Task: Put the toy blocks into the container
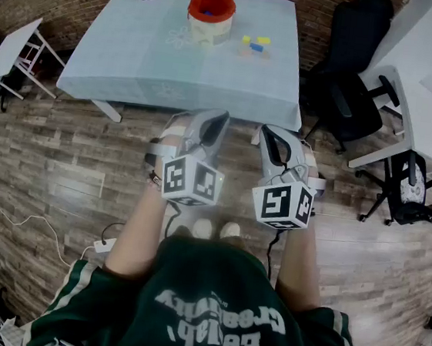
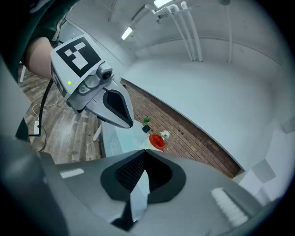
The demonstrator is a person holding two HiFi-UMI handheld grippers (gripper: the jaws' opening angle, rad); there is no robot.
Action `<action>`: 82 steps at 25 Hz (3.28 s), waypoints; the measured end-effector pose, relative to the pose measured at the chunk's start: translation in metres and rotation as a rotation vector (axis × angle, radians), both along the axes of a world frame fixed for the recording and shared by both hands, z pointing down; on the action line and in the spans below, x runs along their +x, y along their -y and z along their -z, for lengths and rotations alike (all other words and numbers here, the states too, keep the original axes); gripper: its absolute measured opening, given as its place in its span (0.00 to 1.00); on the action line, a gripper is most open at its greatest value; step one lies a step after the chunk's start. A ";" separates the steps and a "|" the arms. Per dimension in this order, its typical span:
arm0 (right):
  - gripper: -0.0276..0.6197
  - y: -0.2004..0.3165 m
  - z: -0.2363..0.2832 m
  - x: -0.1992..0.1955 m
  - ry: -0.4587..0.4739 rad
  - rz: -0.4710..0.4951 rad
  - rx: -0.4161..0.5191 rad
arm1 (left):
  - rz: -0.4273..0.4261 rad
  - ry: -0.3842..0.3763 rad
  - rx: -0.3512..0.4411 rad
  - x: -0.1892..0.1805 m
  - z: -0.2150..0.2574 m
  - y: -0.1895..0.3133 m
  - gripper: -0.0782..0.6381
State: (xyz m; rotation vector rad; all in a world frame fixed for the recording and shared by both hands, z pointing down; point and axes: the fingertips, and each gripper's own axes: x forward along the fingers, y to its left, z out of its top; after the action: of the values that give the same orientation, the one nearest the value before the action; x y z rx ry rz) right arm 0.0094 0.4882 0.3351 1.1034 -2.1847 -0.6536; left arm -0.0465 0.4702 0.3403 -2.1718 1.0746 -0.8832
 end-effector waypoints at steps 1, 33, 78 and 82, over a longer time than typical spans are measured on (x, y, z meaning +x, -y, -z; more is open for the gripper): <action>0.05 0.001 0.000 -0.001 0.000 -0.001 0.000 | -0.001 -0.002 -0.001 -0.001 0.000 0.001 0.11; 0.05 0.056 -0.005 -0.018 -0.021 -0.071 -0.004 | -0.061 -0.025 0.036 -0.028 0.010 0.058 0.11; 0.05 0.508 -0.031 0.059 0.023 0.090 -0.053 | 0.032 0.067 -0.077 0.062 -0.043 0.493 0.11; 0.05 0.520 -0.034 0.056 0.029 0.090 -0.064 | -0.009 0.067 -0.096 0.068 -0.047 0.506 0.11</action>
State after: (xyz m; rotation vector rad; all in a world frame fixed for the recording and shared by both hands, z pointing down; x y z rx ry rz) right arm 0.0658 -0.0320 0.3691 0.9918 -2.2749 -0.6052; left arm 0.0211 -0.0362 0.3872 -2.2064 1.0081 -1.0158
